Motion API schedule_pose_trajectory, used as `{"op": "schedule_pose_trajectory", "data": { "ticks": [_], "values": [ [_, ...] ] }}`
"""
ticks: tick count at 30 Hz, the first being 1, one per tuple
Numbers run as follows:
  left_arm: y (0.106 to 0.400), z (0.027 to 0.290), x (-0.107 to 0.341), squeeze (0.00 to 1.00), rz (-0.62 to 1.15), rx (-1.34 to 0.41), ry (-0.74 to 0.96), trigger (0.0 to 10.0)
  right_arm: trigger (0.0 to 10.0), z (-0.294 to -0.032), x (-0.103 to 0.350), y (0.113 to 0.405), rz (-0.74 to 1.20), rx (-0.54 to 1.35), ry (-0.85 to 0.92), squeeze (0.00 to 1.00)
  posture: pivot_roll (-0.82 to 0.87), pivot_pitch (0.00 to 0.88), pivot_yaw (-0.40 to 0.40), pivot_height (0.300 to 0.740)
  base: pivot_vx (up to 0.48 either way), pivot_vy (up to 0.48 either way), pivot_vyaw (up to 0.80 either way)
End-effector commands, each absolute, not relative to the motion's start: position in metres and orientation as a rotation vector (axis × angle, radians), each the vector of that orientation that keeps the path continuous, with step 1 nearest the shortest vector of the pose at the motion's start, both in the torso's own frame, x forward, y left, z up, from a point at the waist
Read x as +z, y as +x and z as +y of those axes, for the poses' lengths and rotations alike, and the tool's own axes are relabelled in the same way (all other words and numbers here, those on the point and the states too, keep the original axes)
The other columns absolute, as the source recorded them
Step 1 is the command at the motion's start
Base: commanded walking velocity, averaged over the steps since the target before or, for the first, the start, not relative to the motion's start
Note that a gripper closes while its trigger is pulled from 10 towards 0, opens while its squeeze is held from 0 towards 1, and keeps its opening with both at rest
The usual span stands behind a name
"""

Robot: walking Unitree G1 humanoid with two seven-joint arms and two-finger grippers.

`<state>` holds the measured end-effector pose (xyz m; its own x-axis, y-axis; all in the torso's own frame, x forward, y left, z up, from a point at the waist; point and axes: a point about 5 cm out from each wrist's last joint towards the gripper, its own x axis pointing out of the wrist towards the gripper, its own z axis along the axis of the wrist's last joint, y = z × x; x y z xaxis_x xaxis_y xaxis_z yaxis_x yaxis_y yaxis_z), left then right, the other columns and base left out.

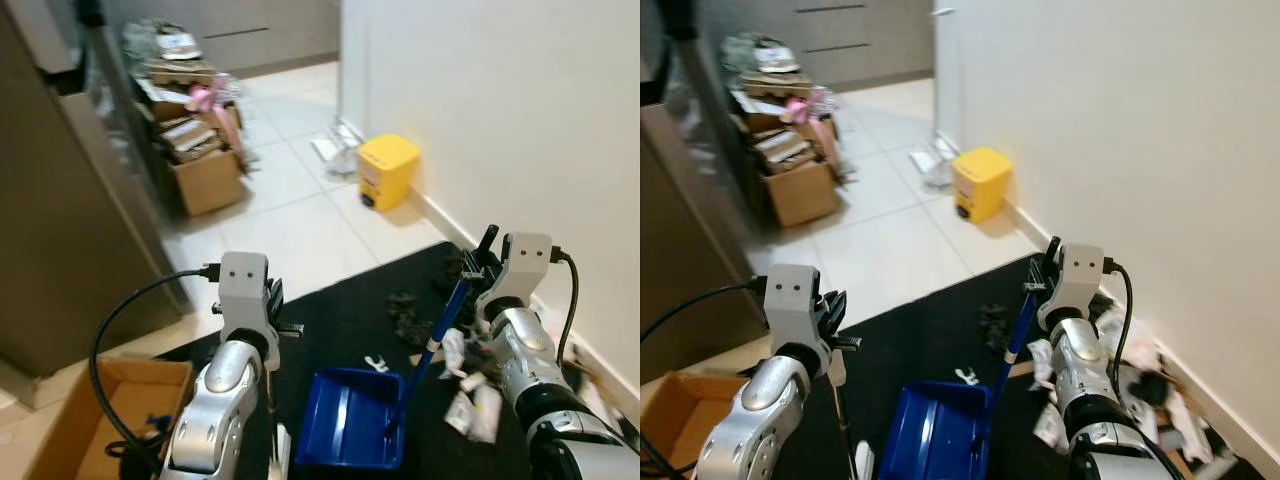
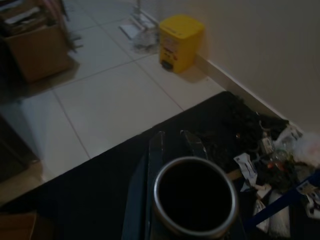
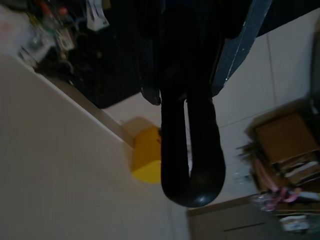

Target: Sweep floor

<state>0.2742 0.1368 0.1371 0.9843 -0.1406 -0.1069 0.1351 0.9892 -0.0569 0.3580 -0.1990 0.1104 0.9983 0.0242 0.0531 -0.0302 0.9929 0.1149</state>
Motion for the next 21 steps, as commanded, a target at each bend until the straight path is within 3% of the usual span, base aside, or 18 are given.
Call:
{"op": "schedule_pose_trajectory", "data": {
  "ticks": [1,21],
  "values": [
    [0.2740,0.1363,0.1395,0.00,0.101,-0.144,-0.031,10.0,10.0,-0.2006,0.1128,0.3581,-0.066,0.022,0.122,0.00,0.11,0.109,0.018,0.740,0.000,0.000,-0.76],
    [0.2746,0.1351,0.1385,0.00,0.102,-0.150,-0.030,10.0,10.0,-0.2008,0.1140,0.3587,-0.067,0.023,0.119,0.00,0.10,0.106,0.019,0.740,0.000,0.000,-0.75]
  ]
}}
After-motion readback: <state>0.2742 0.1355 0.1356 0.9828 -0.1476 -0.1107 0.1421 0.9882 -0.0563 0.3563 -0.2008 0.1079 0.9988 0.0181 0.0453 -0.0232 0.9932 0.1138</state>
